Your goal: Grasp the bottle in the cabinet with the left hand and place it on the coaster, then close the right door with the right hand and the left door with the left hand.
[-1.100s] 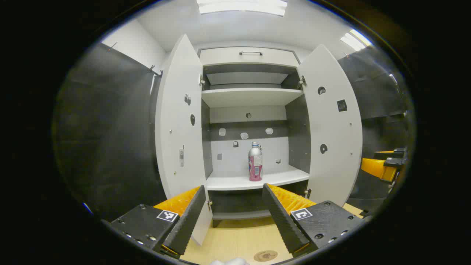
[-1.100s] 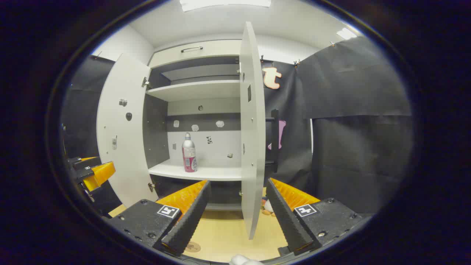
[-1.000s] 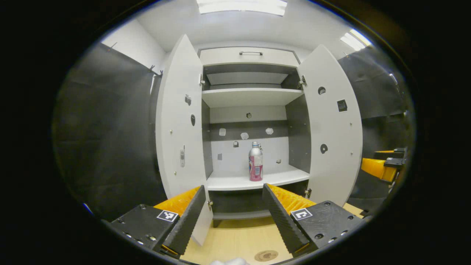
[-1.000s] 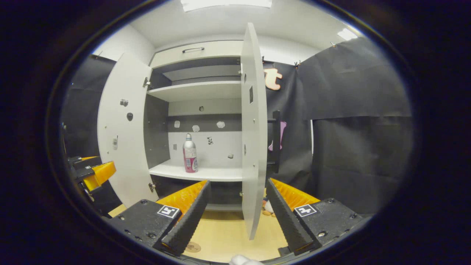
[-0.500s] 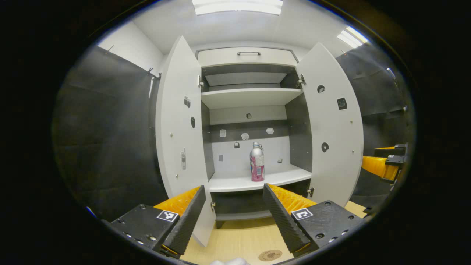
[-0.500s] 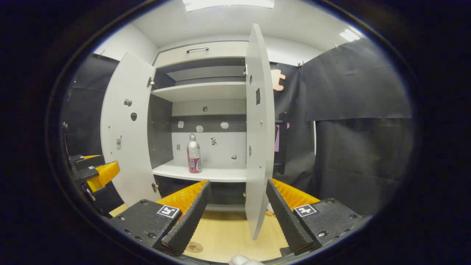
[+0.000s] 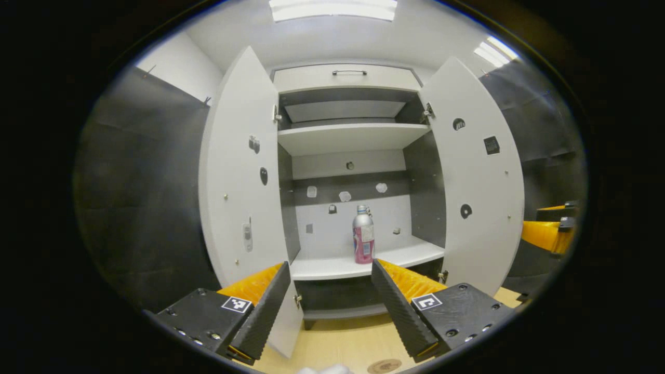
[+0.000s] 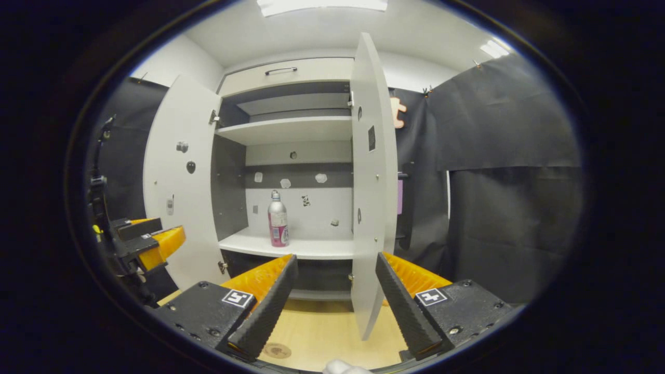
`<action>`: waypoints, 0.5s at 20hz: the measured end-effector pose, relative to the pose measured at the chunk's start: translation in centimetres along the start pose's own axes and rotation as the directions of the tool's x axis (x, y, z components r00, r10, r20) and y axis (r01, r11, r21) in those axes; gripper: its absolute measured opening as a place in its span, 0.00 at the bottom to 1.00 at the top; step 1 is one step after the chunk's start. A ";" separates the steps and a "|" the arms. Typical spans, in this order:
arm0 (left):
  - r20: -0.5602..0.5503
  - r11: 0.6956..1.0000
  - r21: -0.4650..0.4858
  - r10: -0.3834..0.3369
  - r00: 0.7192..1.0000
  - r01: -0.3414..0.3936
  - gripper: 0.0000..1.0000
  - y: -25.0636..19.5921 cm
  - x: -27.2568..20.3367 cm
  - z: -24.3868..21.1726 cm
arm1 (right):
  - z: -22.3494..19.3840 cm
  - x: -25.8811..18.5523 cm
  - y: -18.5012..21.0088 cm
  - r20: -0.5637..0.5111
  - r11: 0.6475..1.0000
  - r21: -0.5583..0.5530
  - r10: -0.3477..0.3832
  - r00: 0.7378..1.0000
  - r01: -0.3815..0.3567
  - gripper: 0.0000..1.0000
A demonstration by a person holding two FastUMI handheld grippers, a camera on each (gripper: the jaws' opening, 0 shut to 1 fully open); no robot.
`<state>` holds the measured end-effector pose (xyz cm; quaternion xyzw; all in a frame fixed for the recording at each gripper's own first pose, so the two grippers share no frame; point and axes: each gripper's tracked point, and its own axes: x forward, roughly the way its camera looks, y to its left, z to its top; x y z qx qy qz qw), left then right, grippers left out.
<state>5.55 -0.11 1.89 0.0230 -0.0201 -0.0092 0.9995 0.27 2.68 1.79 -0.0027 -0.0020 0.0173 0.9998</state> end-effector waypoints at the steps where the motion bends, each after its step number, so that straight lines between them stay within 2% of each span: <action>1: 0.011 1.000 0.002 -0.005 1.000 0.005 0.98 -0.3 1.3 0.4 | 0.2 0.1 0.0 0.003 1.000 0.000 -0.003 1.000 0.003 0.99; 5: 0.052 1.000 0.002 -0.023 0.998 0.023 0.97 -1.5 6.9 2.1 | 0.9 0.1 0.1 0.004 1.000 -0.008 -0.016 1.000 0.016 0.99; 6: 0.070 1.000 0.001 -0.029 0.997 0.029 0.98 -2.0 8.4 2.6 | 1.0 0.1 0.0 0.007 1.000 -0.011 -0.022 1.000 0.022 0.96; 10: 0.106 0.999 0.000 -0.051 0.993 0.052 0.96 -4.3 14.3 3.8 | 1.8 0.1 -0.7 0.005 0.999 -0.004 -0.054 0.999 0.054 0.99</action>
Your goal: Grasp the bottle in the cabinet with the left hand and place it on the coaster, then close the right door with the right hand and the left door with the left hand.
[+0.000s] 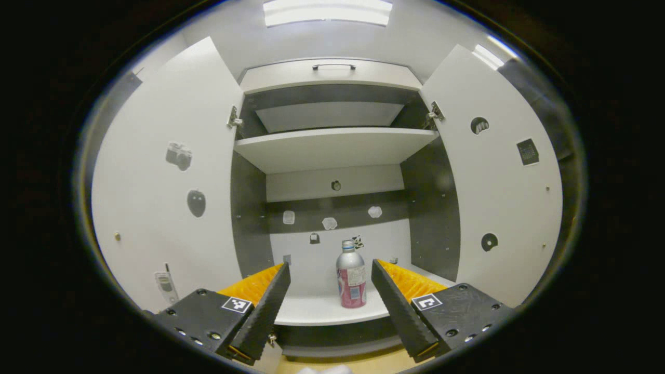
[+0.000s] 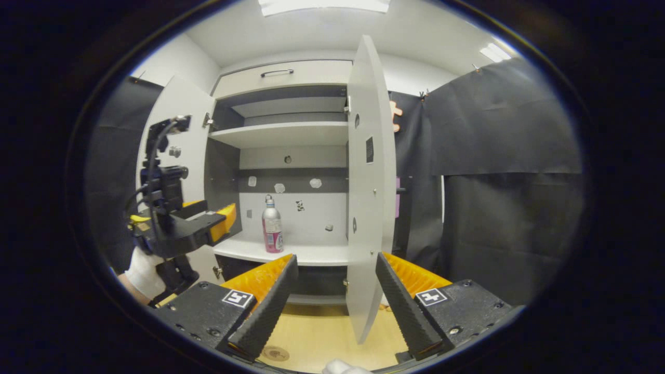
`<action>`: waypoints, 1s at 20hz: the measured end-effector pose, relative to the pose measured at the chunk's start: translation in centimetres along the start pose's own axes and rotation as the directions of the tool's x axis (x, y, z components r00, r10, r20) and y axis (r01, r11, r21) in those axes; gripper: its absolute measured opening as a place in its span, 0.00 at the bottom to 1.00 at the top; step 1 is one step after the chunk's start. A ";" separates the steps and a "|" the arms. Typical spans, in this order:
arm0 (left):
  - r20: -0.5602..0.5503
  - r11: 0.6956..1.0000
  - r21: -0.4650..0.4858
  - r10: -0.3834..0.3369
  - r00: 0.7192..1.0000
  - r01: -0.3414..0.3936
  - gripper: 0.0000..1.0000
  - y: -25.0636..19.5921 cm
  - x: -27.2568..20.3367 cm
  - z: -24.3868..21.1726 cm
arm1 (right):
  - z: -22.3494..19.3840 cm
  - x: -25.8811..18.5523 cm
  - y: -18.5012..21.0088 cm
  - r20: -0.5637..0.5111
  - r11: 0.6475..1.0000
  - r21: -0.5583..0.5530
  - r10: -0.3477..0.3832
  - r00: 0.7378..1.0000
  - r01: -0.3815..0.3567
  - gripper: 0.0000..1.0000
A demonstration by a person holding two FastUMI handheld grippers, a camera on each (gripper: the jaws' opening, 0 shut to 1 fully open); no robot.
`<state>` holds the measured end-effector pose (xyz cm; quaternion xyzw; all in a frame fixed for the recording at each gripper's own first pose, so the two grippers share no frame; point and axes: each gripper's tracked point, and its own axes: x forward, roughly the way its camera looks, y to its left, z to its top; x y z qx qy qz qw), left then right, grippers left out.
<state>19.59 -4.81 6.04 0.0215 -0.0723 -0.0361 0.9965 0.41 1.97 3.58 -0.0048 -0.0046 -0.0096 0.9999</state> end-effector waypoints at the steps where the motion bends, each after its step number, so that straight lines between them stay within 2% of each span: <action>1: 0.005 1.000 -0.005 -0.005 1.000 0.005 0.96 -0.5 1.5 -0.1 | 0.3 0.1 -0.3 0.003 1.000 0.003 -0.010 1.000 0.010 0.99; 5: -0.010 1.000 -0.019 0.001 1.000 -0.002 0.97 -1.6 7.5 -1.8 | 0.9 0.4 -1.3 0.008 0.998 -0.018 -0.053 0.999 0.053 0.98; 10: -0.066 1.000 -0.022 0.017 0.998 -0.018 0.97 -2.8 13.0 -5.6 | 0.8 1.2 -1.5 -0.009 0.996 -0.045 -0.071 0.997 0.071 0.99; 16: -0.157 0.998 -0.032 0.053 0.986 -0.059 0.97 -3.0 15.8 -9.7 | -0.1 2.4 -1.5 -0.048 0.996 -0.066 -0.063 0.997 0.060 0.99; 18: -0.181 0.998 -0.041 0.045 0.982 -0.053 0.98 -3.0 16.5 -10.8 | -0.4 2.6 -1.4 -0.059 0.997 -0.062 -0.054 0.997 0.050 0.98; 19: -0.197 0.997 -0.044 0.052 0.979 -0.062 0.95 -2.6 16.6 -11.2 | -0.4 2.7 -1.4 -0.062 0.997 -0.057 -0.050 0.997 0.047 0.99; 20: -0.197 0.997 -0.058 0.046 0.979 -0.059 0.80 -2.4 16.2 -10.9 | -0.4 2.6 -1.5 -0.059 0.998 -0.053 -0.047 0.997 0.044 0.99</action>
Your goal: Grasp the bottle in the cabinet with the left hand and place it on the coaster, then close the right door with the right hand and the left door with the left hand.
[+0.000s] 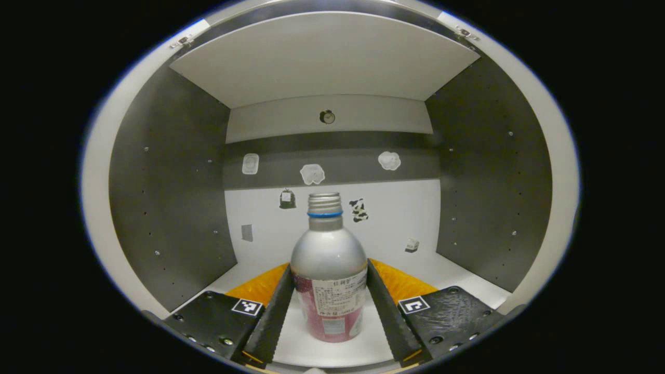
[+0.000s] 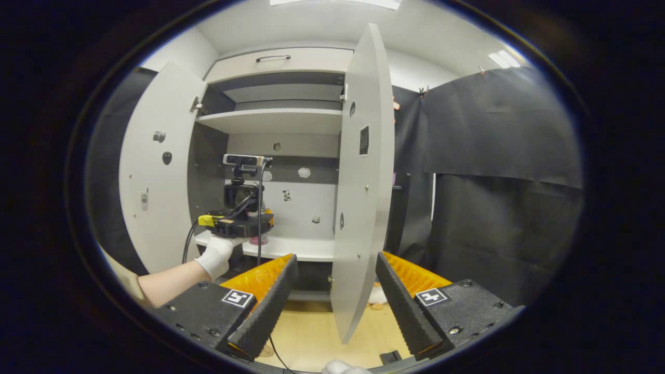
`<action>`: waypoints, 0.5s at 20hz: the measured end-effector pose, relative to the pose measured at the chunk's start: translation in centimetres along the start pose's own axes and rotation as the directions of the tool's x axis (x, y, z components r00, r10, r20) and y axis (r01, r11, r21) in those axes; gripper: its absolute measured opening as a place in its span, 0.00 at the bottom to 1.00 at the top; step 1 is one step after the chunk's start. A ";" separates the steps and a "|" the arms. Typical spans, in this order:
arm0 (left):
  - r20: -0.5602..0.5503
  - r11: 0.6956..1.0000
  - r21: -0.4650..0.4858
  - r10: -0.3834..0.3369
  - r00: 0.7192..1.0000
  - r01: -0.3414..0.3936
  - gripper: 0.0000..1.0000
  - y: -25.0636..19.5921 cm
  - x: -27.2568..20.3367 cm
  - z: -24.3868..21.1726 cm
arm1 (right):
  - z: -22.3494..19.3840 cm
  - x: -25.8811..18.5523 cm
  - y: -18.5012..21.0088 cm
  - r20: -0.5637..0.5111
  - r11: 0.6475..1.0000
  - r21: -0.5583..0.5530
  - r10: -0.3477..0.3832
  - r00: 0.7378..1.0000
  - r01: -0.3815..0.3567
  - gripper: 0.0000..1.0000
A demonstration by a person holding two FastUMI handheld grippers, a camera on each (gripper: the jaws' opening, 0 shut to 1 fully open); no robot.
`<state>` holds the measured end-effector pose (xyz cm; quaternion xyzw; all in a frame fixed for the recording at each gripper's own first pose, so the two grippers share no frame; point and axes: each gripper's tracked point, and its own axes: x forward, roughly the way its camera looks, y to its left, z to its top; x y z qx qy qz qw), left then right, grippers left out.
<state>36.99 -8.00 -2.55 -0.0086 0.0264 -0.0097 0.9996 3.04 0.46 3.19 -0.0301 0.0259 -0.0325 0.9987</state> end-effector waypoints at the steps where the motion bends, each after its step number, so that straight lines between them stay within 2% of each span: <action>1: 0.009 1.000 -0.012 -0.012 1.000 0.012 0.80 -0.3 -0.1 0.5 | 0.1 -0.1 -0.1 0.005 1.000 0.002 -0.001 1.000 0.001 0.99; 3: 0.031 0.999 -0.022 -0.034 0.999 0.035 0.77 -0.3 -1.5 1.4 | 0.4 -0.2 -0.2 0.013 1.000 0.006 0.004 1.000 -0.004 0.99; 4: 0.044 0.999 -0.023 -0.046 0.998 0.047 0.80 -0.4 -2.5 1.8 | 0.4 -0.2 -0.3 0.016 1.000 0.007 0.008 1.000 -0.008 0.99; 7: 0.079 0.996 -0.030 -0.087 0.993 0.090 0.80 -0.7 -6.8 2.7 | 0.3 -0.4 -0.4 0.020 1.000 0.011 0.013 1.000 -0.013 0.99; 8: 0.082 0.995 -0.031 -0.095 0.992 0.098 0.84 -0.6 -8.1 2.5 | 0.1 -0.5 -0.6 0.019 1.000 0.013 0.012 1.000 -0.013 0.99; 9: 0.084 0.994 -0.035 -0.099 0.992 0.102 0.80 -0.5 -9.5 2.1 | -0.1 -0.6 -0.7 0.016 1.000 0.013 0.012 1.000 -0.012 0.99; 10: 0.079 0.993 -0.040 -0.106 0.991 0.110 0.84 -0.5 -10.9 1.5 | -0.4 -0.7 -0.8 0.011 1.000 0.014 0.011 1.000 -0.011 0.99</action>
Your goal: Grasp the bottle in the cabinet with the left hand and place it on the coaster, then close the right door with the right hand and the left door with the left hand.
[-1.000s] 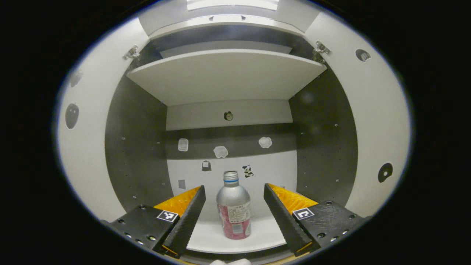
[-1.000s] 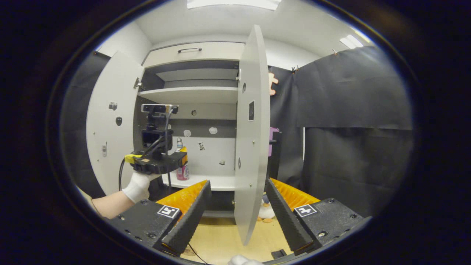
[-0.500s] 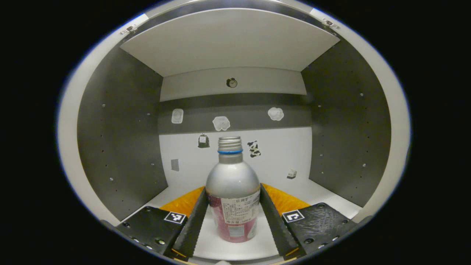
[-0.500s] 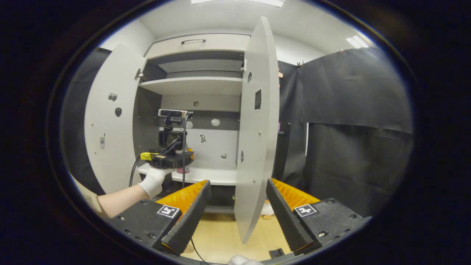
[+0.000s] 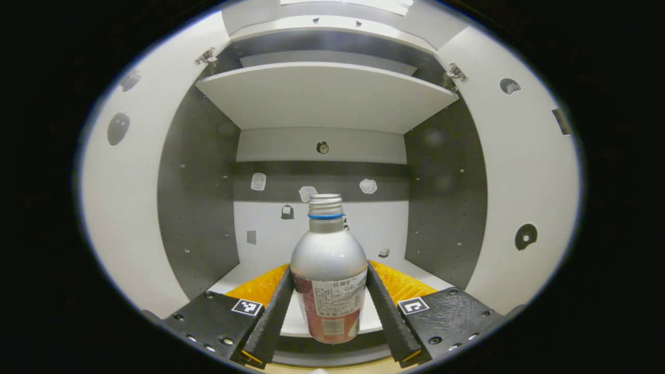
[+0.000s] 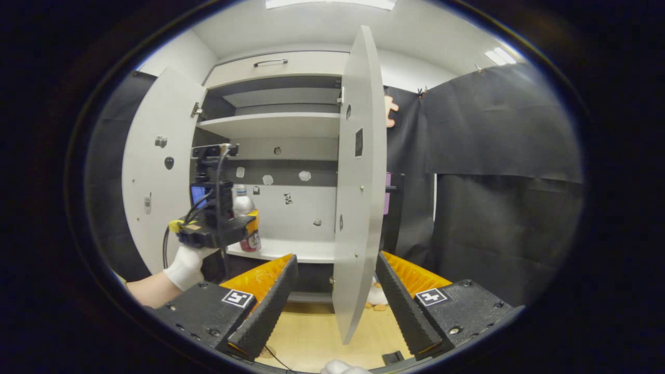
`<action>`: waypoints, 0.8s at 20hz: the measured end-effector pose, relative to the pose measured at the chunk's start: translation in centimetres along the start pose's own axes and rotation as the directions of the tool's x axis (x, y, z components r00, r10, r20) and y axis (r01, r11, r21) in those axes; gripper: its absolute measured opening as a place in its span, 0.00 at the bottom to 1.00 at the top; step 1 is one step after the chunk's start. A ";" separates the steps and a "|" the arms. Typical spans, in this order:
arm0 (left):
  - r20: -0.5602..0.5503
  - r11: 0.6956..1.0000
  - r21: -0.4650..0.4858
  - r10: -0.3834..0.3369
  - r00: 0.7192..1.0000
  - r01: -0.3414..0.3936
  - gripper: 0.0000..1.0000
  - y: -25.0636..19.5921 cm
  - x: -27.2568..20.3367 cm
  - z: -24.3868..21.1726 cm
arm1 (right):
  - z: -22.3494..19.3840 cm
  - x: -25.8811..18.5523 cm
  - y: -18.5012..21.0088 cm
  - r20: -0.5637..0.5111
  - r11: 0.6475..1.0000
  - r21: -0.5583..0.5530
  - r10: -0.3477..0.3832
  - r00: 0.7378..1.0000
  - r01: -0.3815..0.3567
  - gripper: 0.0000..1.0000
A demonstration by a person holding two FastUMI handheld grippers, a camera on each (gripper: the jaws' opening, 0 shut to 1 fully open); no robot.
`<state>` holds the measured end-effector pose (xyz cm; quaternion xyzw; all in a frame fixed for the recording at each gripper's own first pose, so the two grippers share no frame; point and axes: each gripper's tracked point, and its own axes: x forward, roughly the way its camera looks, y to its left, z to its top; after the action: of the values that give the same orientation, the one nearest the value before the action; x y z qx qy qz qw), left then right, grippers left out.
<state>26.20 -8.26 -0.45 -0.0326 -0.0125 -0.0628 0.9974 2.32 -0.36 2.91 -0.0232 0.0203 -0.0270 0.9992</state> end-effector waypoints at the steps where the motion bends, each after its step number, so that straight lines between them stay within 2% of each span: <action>1: -0.004 1.000 -0.005 -0.013 1.000 0.013 0.80 -0.3 -1.4 -0.6 | -0.2 -0.1 -0.2 -0.002 1.000 0.001 -0.002 1.000 0.002 0.99; 2: -0.009 1.000 -0.007 -0.025 1.000 0.025 0.84 -0.6 -2.8 -1.3 | -0.5 -0.3 -0.4 -0.006 1.000 0.002 -0.005 1.000 0.005 0.99; 3: -0.017 0.999 0.002 -0.032 0.999 0.032 0.80 -0.7 -4.1 -2.2 | -0.7 -0.4 -0.6 -0.009 1.000 0.004 -0.005 1.000 0.005 0.99; 4: -0.024 0.999 0.016 -0.037 0.999 0.038 0.84 -0.7 -5.5 -3.1 | -1.0 -0.7 -0.7 -0.011 1.000 0.007 -0.005 1.000 0.005 0.99; 5: -0.029 0.999 0.026 -0.046 0.999 0.047 0.80 -0.8 -6.7 -4.2 | -1.3 -0.9 -1.0 -0.016 1.000 0.010 -0.008 1.000 0.008 0.99; 6: -0.039 0.998 0.028 -0.059 0.997 0.060 0.84 -1.1 -8.0 -5.4 | -1.6 -1.2 -1.2 -0.020 1.000 0.014 -0.010 1.000 0.011 0.99; 8: -0.053 0.995 0.029 -0.098 0.994 0.100 0.80 -1.9 -10.6 -7.8 | -2.2 -1.6 -1.7 -0.028 1.000 0.014 -0.019 0.999 0.019 0.99; 10: -0.067 0.988 0.078 -0.130 0.989 0.135 0.80 -2.4 -13.2 -10.5 | -2.8 -1.9 -2.4 -0.043 0.999 0.012 -0.033 0.999 0.033 0.99; 12: -0.085 0.979 0.115 -0.157 0.984 0.166 0.84 -3.0 -15.6 -13.3 | -3.3 -2.2 -2.9 -0.057 0.999 0.010 -0.042 0.997 0.043 0.96; 16: -0.078 0.962 0.107 -0.245 0.966 0.252 0.80 -5.3 -19.8 -18.3 | -4.3 -2.8 -2.9 -0.085 0.999 -0.009 -0.035 0.996 0.034 0.99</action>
<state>6.33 -12.24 -18.92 0.0295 0.0117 -0.1878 0.9817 -0.78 -3.35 -1.15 -0.0261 0.0626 -0.0452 0.9967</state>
